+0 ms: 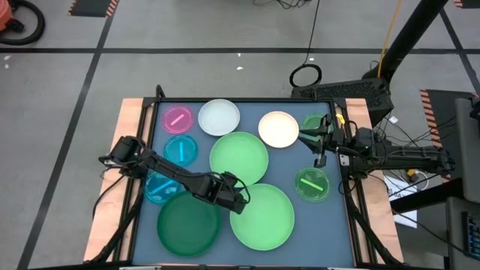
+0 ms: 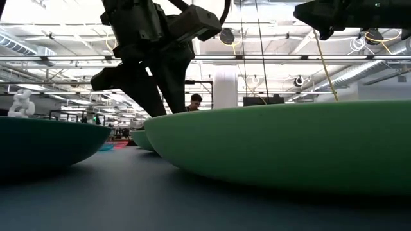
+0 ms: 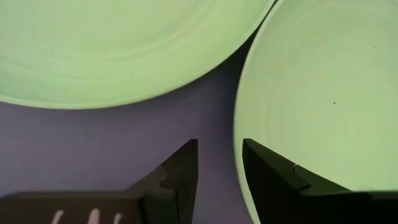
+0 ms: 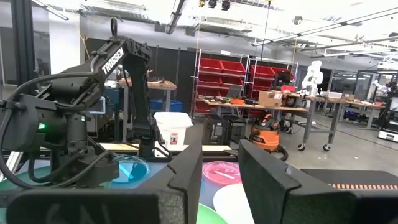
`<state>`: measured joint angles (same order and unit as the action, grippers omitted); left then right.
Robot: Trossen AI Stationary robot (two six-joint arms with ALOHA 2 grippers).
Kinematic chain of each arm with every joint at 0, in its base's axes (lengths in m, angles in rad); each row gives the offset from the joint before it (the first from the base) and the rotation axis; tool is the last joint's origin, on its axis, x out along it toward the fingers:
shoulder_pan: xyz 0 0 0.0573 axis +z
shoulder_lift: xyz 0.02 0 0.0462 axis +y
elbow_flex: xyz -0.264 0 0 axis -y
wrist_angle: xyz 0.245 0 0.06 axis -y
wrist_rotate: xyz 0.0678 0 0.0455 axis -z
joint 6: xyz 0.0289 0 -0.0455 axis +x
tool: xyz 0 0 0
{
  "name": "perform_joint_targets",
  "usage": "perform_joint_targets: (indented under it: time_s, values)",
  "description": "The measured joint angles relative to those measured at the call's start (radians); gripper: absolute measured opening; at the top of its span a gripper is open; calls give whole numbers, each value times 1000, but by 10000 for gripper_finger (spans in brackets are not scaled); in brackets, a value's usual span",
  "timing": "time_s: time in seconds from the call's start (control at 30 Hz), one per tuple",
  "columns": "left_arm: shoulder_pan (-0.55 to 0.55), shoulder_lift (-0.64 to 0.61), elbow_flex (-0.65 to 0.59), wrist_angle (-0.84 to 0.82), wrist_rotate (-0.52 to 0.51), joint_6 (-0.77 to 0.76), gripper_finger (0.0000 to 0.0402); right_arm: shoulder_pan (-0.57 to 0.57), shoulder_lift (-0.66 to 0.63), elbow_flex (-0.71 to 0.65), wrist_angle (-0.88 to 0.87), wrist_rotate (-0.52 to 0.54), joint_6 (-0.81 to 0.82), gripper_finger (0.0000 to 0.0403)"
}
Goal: Stack plastic plates
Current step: Stack the bottom light green plate on top of the top light green plate
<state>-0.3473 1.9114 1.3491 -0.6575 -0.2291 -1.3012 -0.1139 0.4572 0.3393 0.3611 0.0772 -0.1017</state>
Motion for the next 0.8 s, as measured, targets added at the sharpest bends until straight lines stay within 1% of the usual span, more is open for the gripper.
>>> perform_joint_targets:
  time_s: [0.8]
  values:
    - [-2,0,1,13,-8,17,131,0,0,0,0,0,0,98]
